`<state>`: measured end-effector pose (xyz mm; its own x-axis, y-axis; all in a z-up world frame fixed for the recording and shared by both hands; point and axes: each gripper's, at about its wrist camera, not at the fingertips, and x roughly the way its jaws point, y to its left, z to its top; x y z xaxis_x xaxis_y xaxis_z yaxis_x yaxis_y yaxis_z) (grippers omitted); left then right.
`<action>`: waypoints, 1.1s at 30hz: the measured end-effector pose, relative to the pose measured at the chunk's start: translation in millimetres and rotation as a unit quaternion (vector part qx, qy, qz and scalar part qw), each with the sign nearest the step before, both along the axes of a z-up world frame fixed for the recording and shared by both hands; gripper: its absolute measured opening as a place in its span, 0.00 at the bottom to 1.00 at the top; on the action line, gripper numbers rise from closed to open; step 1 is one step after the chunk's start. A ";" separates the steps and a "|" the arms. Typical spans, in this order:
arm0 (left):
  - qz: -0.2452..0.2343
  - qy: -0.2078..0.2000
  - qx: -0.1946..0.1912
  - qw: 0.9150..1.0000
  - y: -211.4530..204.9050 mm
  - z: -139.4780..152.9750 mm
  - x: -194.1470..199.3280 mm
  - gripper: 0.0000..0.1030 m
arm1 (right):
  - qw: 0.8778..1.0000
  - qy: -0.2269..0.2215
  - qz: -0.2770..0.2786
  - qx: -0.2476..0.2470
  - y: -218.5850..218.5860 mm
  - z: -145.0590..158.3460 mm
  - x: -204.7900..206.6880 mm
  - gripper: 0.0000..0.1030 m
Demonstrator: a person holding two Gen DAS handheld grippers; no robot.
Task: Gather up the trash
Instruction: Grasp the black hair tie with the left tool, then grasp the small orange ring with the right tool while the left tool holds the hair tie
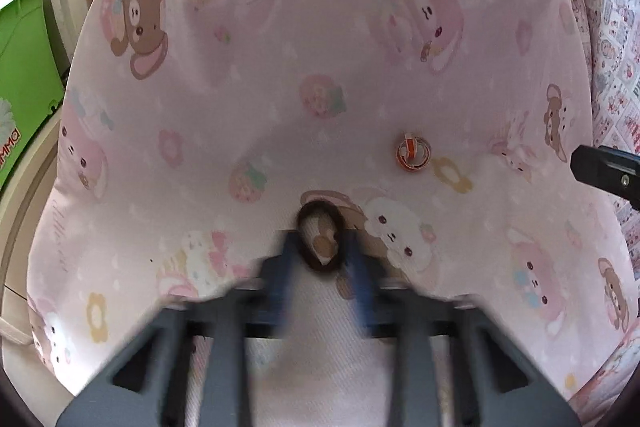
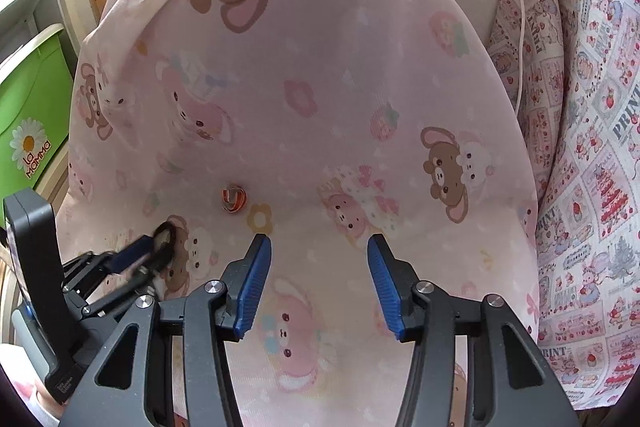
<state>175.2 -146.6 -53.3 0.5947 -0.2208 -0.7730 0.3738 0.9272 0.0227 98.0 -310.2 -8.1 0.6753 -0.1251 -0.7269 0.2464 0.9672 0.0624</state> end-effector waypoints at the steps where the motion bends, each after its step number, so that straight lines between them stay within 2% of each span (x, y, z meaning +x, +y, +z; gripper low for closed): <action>1: -0.007 0.006 -0.002 1.000 -0.6 0.5 0.5 0.07 | 1.000 0.000 0.001 -0.001 0.8 0.0 0.2 0.51; 6: 0.007 0.007 -0.033 0.999 10.4 14.6 -5.2 0.06 | 1.000 -0.001 0.005 -0.003 7.7 0.7 3.5 0.52; 10: 0.030 -0.017 -0.051 0.998 31.9 37.0 -9.1 0.06 | 1.000 -0.012 0.017 -0.002 18.1 2.3 8.9 0.68; 11: 0.024 -0.012 -0.042 0.999 36.6 43.1 -10.3 0.06 | 1.000 -0.015 0.019 -0.003 21.3 2.4 11.2 0.73; 15: 0.049 -0.029 -0.052 0.997 57.0 59.8 -8.2 0.07 | 0.999 -0.008 0.028 -0.018 38.1 -3.9 30.6 0.77; 20: 0.076 -0.020 -0.044 0.996 79.2 51.3 -4.8 0.07 | 0.999 0.020 0.033 -0.031 56.1 -21.1 53.3 0.77; 23: 0.085 0.000 -0.059 0.995 86.7 44.8 2.6 0.07 | 0.999 0.019 0.018 -0.031 60.7 -26.9 61.3 0.77; 26: 0.084 -0.002 -0.055 0.995 89.2 43.5 1.6 0.07 | 0.999 0.025 0.018 -0.023 65.1 -31.5 69.7 0.76; 27: 0.084 -0.004 -0.051 0.995 88.7 43.9 0.6 0.07 | 0.999 0.025 0.018 -0.025 67.3 -33.0 72.0 0.74; 29: 0.083 -0.008 -0.051 0.995 87.5 45.6 -0.9 0.07 | 0.999 0.027 0.020 -0.030 71.4 -35.9 75.8 0.63; 33: 0.084 -0.013 -0.049 0.995 91.1 50.1 -1.5 0.07 | 0.998 0.030 0.026 -0.042 80.7 -42.4 81.8 0.52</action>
